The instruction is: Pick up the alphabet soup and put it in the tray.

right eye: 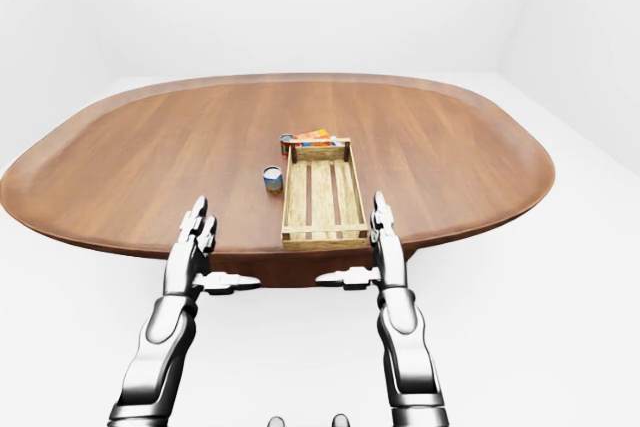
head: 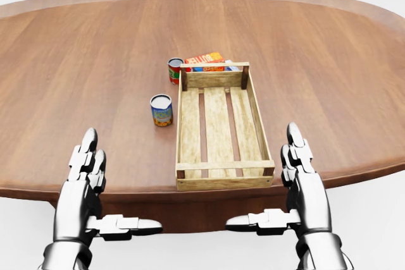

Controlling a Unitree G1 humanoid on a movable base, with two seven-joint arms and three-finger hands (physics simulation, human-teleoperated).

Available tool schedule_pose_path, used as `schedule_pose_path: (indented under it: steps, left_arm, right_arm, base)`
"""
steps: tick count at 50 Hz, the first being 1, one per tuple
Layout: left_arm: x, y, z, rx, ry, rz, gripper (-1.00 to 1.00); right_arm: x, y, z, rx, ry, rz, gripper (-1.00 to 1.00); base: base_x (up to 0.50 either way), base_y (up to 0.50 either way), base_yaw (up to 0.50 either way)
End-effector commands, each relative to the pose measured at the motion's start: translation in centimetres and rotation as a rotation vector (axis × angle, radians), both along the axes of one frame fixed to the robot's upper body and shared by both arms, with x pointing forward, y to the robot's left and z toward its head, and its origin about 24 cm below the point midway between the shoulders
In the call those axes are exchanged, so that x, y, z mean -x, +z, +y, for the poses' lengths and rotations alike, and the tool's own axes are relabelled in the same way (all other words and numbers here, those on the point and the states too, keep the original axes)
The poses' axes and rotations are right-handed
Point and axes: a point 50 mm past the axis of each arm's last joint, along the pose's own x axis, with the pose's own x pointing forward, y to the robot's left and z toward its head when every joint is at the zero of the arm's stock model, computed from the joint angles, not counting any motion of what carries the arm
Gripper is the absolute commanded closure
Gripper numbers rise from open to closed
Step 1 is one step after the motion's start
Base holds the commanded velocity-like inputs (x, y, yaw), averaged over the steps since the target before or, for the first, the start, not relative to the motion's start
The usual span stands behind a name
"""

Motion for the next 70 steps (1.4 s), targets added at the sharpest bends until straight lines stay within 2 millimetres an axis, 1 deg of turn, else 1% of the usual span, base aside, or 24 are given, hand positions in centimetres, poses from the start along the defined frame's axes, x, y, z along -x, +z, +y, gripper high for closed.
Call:
schedule_pose_path:
  steps: [1, 10, 15, 17, 19, 21, 23, 24, 25, 26, 30, 31, 32, 34, 37, 39, 48, 52, 58, 65, 70]
  left_arm:
    - [0.4, 0.8, 0.7, -0.007, 0.003, -0.018, -1.0]
    - [0.2, 2.3, 1.6, 0.016, 0.029, -0.051, -1.0]
    - [-0.1, 4.4, 3.0, 0.029, 0.061, -0.137, -1.0]
    - [-0.2, 5.2, 3.5, 0.035, 0.075, -0.17, -1.0]
    - [-0.2, 6.4, 4.3, 0.042, 0.091, -0.22, -1.0]
    - [-0.4, 7.0, 4.9, 0.05, 0.104, -0.244, -1.0]
    - [-0.4, 7.3, 5.3, 0.056, 0.106, -0.26, -1.0]
    - [-0.1, 9.3, 5.5, 0.053, 0.117, -0.343, -1.0]
    - [0.2, 10.6, 5.8, 0.055, 0.123, -0.4, -1.0]
    - [0.3, 11.1, 6.1, 0.057, 0.129, -0.422, -1.0]
    - [0.3, 12.2, 7.1, 0.068, 0.151, -0.464, -1.0]
    - [-0.1, 10.5, 7.3, 0.074, 0.156, -0.394, -1.0]
    - [0.2, 12.2, 7.6, 0.076, 0.165, -0.464, -1.0]
    - [0.4, 13.0, 7.9, 0.08, 0.173, -0.498, -1.0]
    - [0.5, 13.1, 7.8, 0.079, 0.166, -0.502, -1.0]
    - [0.4, 13.1, 7.8, 0.082, 0.168, -0.504, -1.0]
    - [0.4, 13.0, 7.9, 0.079, 0.17, -0.495, -1.0]
    - [0.2, 12.7, 7.8, 0.08, 0.169, -0.481, -1.0]
    - [0.3, 12.9, 7.8, 0.08, 0.17, -0.491, -1.0]
    - [0.2, 12.6, 7.8, 0.078, 0.172, -0.479, -1.0]
    - [0.1, 12.7, 7.9, 0.08, 0.174, -0.481, -1.0]
  right_arm:
    - [0.3, 1.0, -1.5, 0.031, -0.014, -0.003, -1.0]
    - [0.6, 2.5, -2.2, 0.032, -0.035, -0.068, -1.0]
    - [1.2, 4.4, -3.1, 0.04, -0.056, -0.15, -1.0]
    - [1.9, 5.5, -3.7, 0.05, -0.072, -0.194, -1.0]
    - [2.2, 6.0, -4.1, 0.041, -0.081, -0.215, -1.0]
    - [2.5, 6.6, -4.7, 0.011, -0.11, -0.246, -1.0]
    - [2.8, 7.1, -4.9, 0.013, -0.112, -0.271, -1.0]
    - [2.9, 7.5, -4.9, 0.021, -0.11, -0.284, -1.0]
    - [3.1, 8.1, -5.0, 0.028, -0.116, -0.313, -1.0]
    - [3.2, 8.6, -5.2, 0.027, -0.122, -0.336, -1.0]
    - [3.6, 9.7, -5.6, 0.021, -0.14, -0.386, -1.0]
    - [3.8, 10.1, -5.6, 0.026, -0.141, -0.406, -1.0]
    - [3.9, 10.3, -5.8, 0.026, -0.151, -0.415, -1.0]
    - [4.1, 10.9, -5.9, 0.03, -0.152, -0.44, -1.0]
    - [4.9, 11.9, -6.5, 0.031, -0.173, -0.49, -1.0]
    - [5.1, 12.2, -6.7, 0.032, -0.18, -0.505, -1.0]
    - [5.5, 12.6, -6.9, 0.038, -0.19, -0.525, -1.0]
    - [5.4, 12.5, -6.8, 0.039, -0.182, -0.52, -1.0]
    - [5.4, 12.4, -6.8, 0.038, -0.182, -0.515, -1.0]
    - [5.3, 12.2, -7.0, 0.03, -0.188, -0.506, -1.0]
    - [5.4, 12.4, -7.1, 0.037, -0.192, -0.516, -1.0]
  base:
    - [0.0, 0.0, 0.0]
    - [0.0, 0.0, 0.0]
    - [0.0, 0.0, 0.0]
    - [0.0, 0.0, 0.0]
    - [0.0, 0.0, 0.0]
    - [0.0, 0.0, 0.0]
    - [0.0, 0.0, 0.0]
    - [0.0, 0.0, 0.0]
    - [0.0, 0.0, 0.0]
    - [0.0, 0.0, 0.0]
    - [0.0, 0.0, 0.0]
    - [0.0, 0.0, 0.0]
    - [0.0, 0.0, 0.0]
    - [0.0, 0.0, 0.0]
    - [0.0, 0.0, 0.0]
    - [0.0, 0.0, 0.0]
    - [0.0, 0.0, 0.0]
    - [0.0, -0.05, 0.0]
    - [0.0, -0.5, 0.0]
    - [0.0, -0.5, 0.0]
    - [0.0, 0.0, 0.0]
